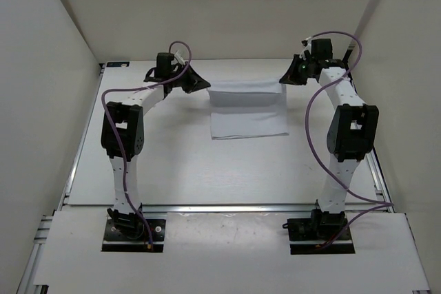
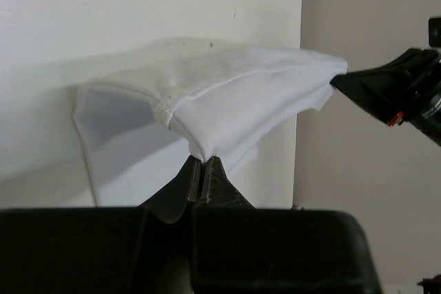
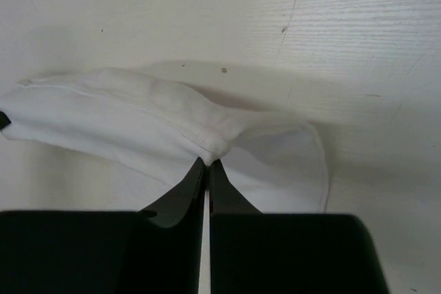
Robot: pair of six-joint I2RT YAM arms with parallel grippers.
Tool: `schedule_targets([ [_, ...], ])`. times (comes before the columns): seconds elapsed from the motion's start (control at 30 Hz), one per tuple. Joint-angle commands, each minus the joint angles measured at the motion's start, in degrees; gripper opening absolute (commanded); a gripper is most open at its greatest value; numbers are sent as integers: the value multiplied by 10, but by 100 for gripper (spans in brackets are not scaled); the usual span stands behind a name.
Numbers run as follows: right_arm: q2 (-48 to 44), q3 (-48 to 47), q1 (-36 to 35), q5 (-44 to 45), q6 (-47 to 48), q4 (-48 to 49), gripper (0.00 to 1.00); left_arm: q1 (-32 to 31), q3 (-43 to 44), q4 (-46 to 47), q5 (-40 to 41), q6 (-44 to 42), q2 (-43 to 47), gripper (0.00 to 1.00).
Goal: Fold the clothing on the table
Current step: Fold the skirt
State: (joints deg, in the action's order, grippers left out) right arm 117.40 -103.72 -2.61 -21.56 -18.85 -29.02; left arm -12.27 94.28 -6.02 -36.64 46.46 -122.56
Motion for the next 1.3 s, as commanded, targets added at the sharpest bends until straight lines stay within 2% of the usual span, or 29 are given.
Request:
schedule_targets([
  [0.0,8,0,12,-18,0,-9,0,-18,-50,25,-15,24,55,0],
  [0.17,16,17,19,-14,9,-54,0,-37,-194,86,-14,47,115,0],
  [0.37,16,46,25,1,17,-85,0,-75,-305,128,-12,64,177,0],
  [0.6,41,2,23,49,41,-194,0,-104,-339,133,-3,65,183,0],
  [0.9,37,27,37,49,61,-225,0,-110,-378,128,21,54,181,0],
  [1.17,52,33,30,54,71,-246,0,-106,-376,116,34,36,162,0],
  [1.2,56,34,28,57,72,-247,2,-105,-378,117,37,35,156,0],
  [1.23,61,32,30,59,72,-255,8,-108,-378,116,33,31,149,0],
  [1.27,64,30,31,67,75,-261,13,-110,-377,114,33,28,147,5],
])
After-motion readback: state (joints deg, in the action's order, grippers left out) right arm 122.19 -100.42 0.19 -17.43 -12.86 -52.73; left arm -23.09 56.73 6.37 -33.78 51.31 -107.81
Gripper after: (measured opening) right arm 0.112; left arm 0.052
